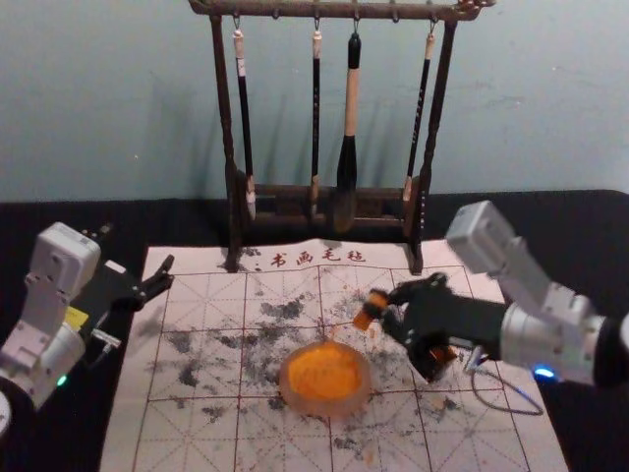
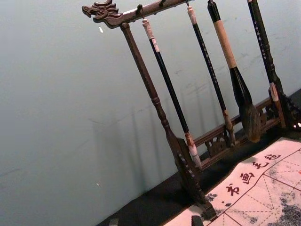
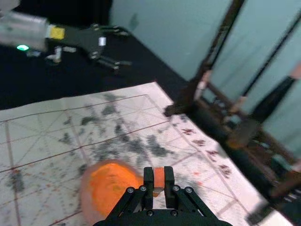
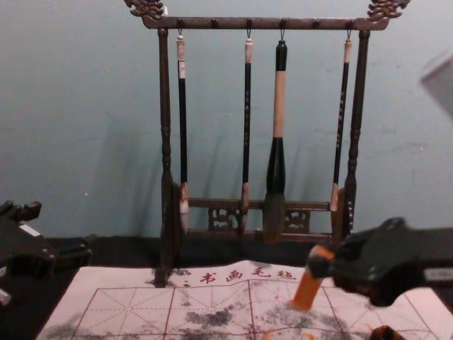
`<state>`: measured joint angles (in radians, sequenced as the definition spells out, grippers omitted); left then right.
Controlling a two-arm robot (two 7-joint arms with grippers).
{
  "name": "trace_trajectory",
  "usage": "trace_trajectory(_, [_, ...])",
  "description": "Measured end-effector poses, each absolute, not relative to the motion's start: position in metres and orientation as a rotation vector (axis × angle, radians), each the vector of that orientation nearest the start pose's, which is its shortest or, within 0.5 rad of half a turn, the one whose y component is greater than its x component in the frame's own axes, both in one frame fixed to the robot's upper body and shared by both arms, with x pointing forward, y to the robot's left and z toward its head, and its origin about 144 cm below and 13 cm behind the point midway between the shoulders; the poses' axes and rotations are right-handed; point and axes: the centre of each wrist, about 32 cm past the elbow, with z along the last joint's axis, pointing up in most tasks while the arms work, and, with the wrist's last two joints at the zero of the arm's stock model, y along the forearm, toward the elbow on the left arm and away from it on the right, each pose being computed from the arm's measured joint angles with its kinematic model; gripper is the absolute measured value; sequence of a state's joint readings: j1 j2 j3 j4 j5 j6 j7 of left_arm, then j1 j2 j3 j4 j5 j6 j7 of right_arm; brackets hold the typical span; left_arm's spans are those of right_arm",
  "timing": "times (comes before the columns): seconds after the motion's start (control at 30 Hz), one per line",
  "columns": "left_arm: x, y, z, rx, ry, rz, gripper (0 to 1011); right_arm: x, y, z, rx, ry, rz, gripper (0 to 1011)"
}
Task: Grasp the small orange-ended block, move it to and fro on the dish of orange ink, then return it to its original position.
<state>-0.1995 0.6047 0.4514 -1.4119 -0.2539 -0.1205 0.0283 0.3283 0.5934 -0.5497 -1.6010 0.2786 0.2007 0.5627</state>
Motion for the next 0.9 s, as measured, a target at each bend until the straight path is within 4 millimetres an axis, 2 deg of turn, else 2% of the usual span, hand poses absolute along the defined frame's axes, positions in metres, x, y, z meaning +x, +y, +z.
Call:
trace_trajectory(0.4, [0.489,0.31,1.14,0.305,-0.285,1.248,1001,0.483,-0.285,1.231,-0.396,-0.132,-0.722,107])
trace_trajectory(0.9, [0.489,0.31,1.14,0.305,-0.285,1.248,1001,0.463,-0.302,1.224,-0.433,-0.081,-0.748,107])
